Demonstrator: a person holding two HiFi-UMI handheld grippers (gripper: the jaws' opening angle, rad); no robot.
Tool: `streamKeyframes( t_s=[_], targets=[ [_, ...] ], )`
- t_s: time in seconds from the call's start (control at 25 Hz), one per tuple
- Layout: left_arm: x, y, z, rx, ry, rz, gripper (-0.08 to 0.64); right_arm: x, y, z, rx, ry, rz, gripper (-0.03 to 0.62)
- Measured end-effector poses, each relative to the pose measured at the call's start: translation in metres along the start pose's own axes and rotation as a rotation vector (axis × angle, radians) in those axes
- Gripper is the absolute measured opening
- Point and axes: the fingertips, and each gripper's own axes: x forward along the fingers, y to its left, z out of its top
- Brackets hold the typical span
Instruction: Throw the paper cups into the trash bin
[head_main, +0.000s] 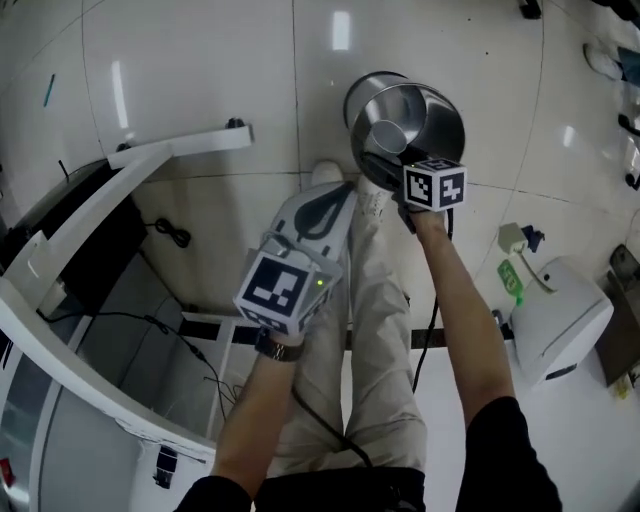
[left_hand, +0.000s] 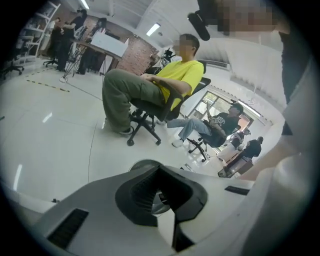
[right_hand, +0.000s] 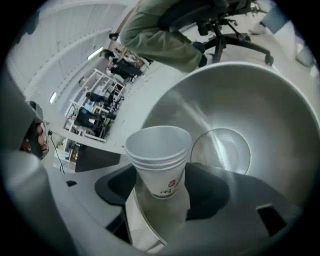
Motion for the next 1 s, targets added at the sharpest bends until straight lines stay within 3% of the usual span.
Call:
streamKeyframes(
  t_s=[0.2,0.36,0.48,0.6,1.0],
  targets=[
    [0.003,0.005,-0.030,-0.088,0.033,-0.025,0.001,0.032,-0.024,-0.021,-0.031,0.165,-0.068,0.314],
    [-0.002,0.002,-0.027,-0.112,0.028,-0.033,0.001,0.053,-0.052,-0.036,0.028,0.303,-0.129,0.314],
    [-0.002,0.000,-0.028,-0.127,0.020,-0.038,0.001,0.065,-0.069,-0.043,0.098,0.317,-0.150,0.311],
    [0.000,0.000,-0.034,-0.135,0.017,-0.044,0.001,0.070,-0.073,-0.032,0.170,0.246,-0.130,0.316],
    [-0.006,-0.025,-0.041,-0.158,0.036,-0.079,0.001,0.059,-0.058,-0.036,0.111,0.292,-0.073,0.305]
  ],
)
